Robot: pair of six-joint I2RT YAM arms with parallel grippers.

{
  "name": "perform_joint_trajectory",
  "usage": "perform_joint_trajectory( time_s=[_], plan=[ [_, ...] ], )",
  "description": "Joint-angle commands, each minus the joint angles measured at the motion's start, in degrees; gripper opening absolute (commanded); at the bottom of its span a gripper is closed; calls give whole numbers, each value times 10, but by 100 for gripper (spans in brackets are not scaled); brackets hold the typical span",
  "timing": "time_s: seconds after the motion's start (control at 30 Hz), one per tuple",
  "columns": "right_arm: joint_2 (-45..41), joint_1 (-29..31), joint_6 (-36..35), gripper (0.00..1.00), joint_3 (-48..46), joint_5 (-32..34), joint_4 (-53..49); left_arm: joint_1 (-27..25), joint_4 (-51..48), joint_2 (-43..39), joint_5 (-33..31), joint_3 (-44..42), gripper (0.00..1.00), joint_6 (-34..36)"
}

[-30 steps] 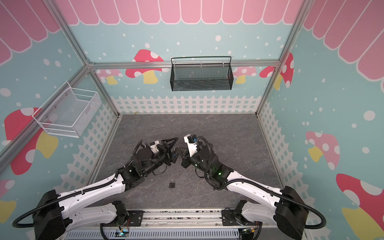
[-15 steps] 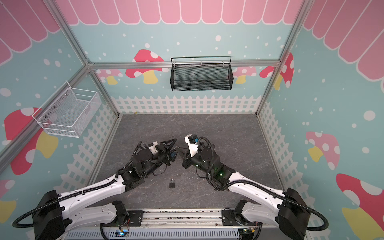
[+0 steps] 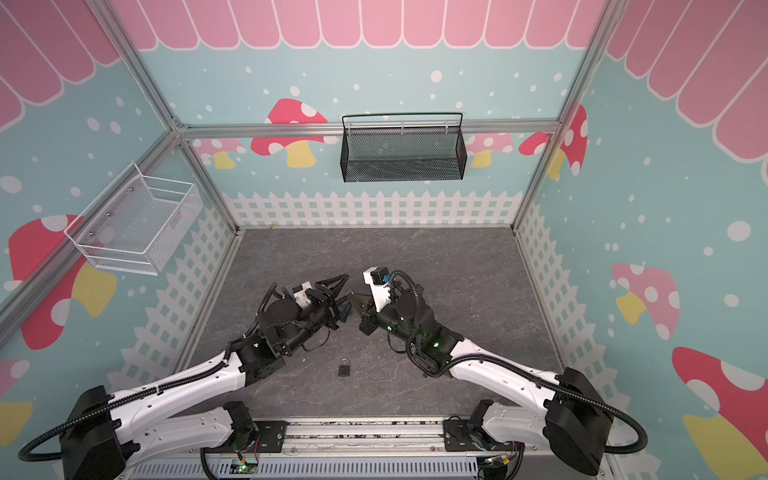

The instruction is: Unlock with the key

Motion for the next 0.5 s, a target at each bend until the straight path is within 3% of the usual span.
perform_joint_trajectory(
  time_s=[0.0, 0.27, 0.47],
  plan=[
    [-23, -4, 0, 0, -7, -5, 0, -2, -4, -13, -24, -13, 57, -9],
    [-26, -4, -4, 0, -5, -18, -8, -2, -3, -12, -29, -14, 43, -11],
    [-21, -4, -7, 0, -7, -25, -8, -2, 5, -11, -26, -12, 40, -10]
  ],
)
